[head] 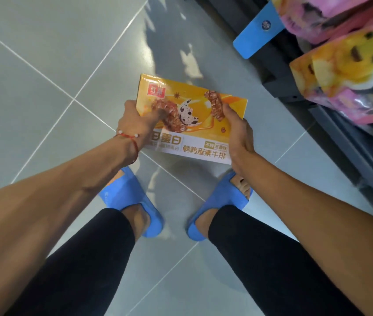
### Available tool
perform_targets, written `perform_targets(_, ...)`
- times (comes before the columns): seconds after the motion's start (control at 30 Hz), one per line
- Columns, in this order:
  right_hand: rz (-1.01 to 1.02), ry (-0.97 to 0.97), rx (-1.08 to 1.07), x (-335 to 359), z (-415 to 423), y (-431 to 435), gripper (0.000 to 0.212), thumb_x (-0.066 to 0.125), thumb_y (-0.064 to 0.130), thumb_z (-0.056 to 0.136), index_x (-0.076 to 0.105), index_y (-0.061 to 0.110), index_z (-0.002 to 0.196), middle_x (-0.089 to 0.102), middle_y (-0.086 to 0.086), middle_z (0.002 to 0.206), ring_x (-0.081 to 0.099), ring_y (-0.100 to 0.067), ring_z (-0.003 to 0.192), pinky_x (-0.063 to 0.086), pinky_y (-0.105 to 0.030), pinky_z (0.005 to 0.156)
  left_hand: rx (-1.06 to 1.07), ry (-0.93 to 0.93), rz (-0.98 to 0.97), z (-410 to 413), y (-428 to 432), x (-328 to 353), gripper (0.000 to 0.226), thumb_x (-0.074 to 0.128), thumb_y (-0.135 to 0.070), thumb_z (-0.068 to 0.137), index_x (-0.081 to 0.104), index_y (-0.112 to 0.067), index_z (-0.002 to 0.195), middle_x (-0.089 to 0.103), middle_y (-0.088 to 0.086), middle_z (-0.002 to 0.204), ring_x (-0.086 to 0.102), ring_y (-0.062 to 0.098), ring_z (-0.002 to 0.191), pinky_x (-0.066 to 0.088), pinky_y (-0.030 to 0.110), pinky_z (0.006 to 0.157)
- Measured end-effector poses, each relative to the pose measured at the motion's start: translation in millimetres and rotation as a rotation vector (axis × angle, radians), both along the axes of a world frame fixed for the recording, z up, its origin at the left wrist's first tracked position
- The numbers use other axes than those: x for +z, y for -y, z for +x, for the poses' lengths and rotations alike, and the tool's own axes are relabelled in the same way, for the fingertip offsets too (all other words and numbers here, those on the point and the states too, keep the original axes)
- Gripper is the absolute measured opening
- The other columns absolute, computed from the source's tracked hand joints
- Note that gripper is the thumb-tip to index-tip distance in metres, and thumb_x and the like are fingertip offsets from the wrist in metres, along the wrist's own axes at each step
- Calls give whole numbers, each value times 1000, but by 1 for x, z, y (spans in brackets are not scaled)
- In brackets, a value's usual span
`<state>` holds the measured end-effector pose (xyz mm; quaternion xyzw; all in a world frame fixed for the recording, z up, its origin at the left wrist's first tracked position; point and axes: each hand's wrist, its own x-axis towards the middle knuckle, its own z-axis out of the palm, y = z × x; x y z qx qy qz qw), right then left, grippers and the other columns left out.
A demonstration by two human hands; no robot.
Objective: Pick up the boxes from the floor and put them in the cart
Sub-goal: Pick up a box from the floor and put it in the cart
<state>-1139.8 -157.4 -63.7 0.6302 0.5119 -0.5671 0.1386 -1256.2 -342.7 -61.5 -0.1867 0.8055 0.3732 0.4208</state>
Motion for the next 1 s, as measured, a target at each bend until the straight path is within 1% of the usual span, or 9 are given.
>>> perform_targets(0.07,-24,-7,25,28,5,11,66,65,70,81,69,19,124,76,-11,111,77,-30,94,62,-51,89,59,7,-5,7,14,26,59,74,-53,64,50,-26,111,68,-4,99,69,20,89,52,32,70)
perform_targets(0.23,-71,-34,32,100,20,41,68,65,67,86,64,15,130,76,-12,113,77,-32,96,62,-54,90,164,49,-6,27,49,102,58,74,-60,63,45,-31,104,65,-9,94,69,16,85,56,37,76)
perform_targets(0.33,-72,-18,33,149,27,59,77,65,73,77,64,16,129,76,-11,112,76,-32,97,61,-52,91,220,83,13,39,67,150,59,73,-62,64,42,-31,103,67,-7,95,71,17,82,58,38,75)
perform_targets(0.47,-58,-34,42,222,31,78,83,64,75,70,62,16,129,77,-8,108,78,-27,90,64,-46,81,270,72,32,54,87,218,54,71,-65,67,38,-33,94,66,-7,97,69,14,82,51,32,66)
perform_targets(0.67,-24,-84,9,332,39,86,80,66,72,74,55,13,126,75,-10,110,78,-25,89,65,-45,78,350,22,78,74,100,328,61,68,-68,76,43,-24,110,70,-7,93,71,2,63,50,28,63)
perform_targets(0.73,-22,-99,12,367,41,87,82,66,73,72,55,12,126,74,-10,110,78,-23,87,64,-43,76,388,11,113,80,101,366,75,66,-69,76,46,-13,121,72,-2,97,72,1,67,53,31,70)
perform_targets(0.83,2,-141,26,419,45,87,79,67,73,70,50,16,123,71,-7,112,76,-21,91,64,-44,81,434,31,170,88,99,422,86,61,-77,67,49,-15,125,76,-1,101,75,10,80,57,40,81)
perform_targets(0.93,14,-202,9,468,50,84,77,69,70,71,50,16,122,71,-8,115,75,-22,97,62,-48,89,462,-15,207,94,98,472,49,57,-73,81,56,-28,101,76,-15,78,74,6,71,54,36,74)
perform_targets(1.0,26,-240,10,500,54,80,77,69,69,72,50,14,123,69,-9,117,75,-23,99,62,-49,91,445,-35,238,99,94,504,44,48,-68,91,71,-31,88,76,-17,76,72,0,66,50,32,72)
